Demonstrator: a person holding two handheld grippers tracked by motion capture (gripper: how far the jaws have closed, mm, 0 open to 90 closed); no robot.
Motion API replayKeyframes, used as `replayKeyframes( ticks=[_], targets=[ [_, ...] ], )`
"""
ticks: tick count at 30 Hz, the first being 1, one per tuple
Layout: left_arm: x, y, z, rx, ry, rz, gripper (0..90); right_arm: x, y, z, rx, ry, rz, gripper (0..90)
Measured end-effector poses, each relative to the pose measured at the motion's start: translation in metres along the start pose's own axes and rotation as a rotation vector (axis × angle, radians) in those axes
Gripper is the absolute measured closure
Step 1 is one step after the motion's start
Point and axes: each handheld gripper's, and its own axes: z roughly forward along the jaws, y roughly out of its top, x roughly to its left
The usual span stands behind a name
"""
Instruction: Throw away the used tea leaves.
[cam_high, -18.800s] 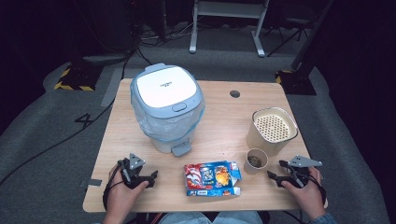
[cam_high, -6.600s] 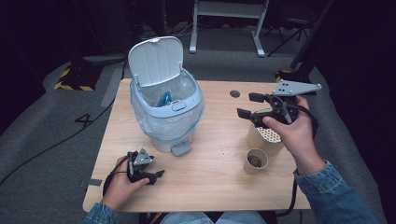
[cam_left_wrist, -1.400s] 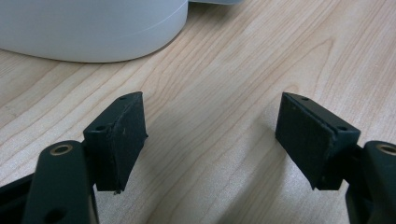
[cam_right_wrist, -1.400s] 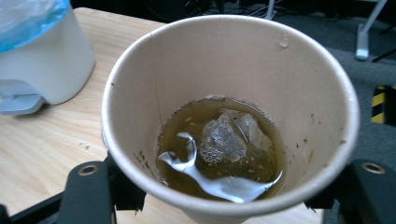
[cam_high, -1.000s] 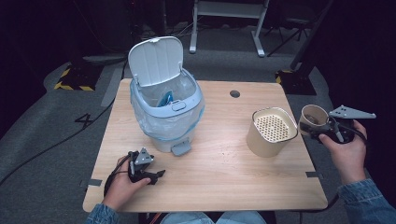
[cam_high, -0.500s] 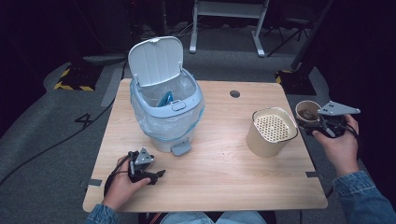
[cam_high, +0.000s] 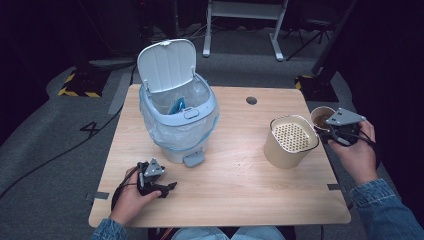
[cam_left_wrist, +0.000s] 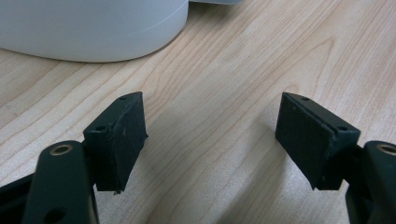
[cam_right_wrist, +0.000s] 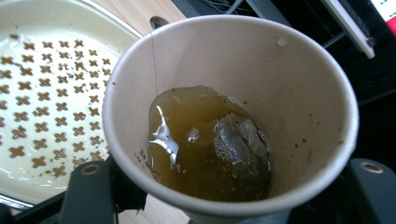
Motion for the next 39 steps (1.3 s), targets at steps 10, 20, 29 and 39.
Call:
replayKeyframes(
  ticks=[10,20,29,39],
  targets=[
    [0.0,0.0,0.0,0.0,0.0,0.002,24.9,0.009,0.012,0.005,0.049,-0.061,-0.162,33.7],
    [0.0,0.0,0.0,0.0,0.001,0.0,24.9,0.015,0.018,0.013,0.144,-0.141,-0.361,33.9],
    [0.0,0.0,0.0,0.0,0.001,0.0,24.9,0.032,0.025,0.022,0.256,-0.271,-0.653,34.1],
    [0.0,0.0,0.0,0.001,0.001,-0.001,24.9,0.048,0.033,0.026,0.351,-0.436,-0.986,34.1]
  ],
)
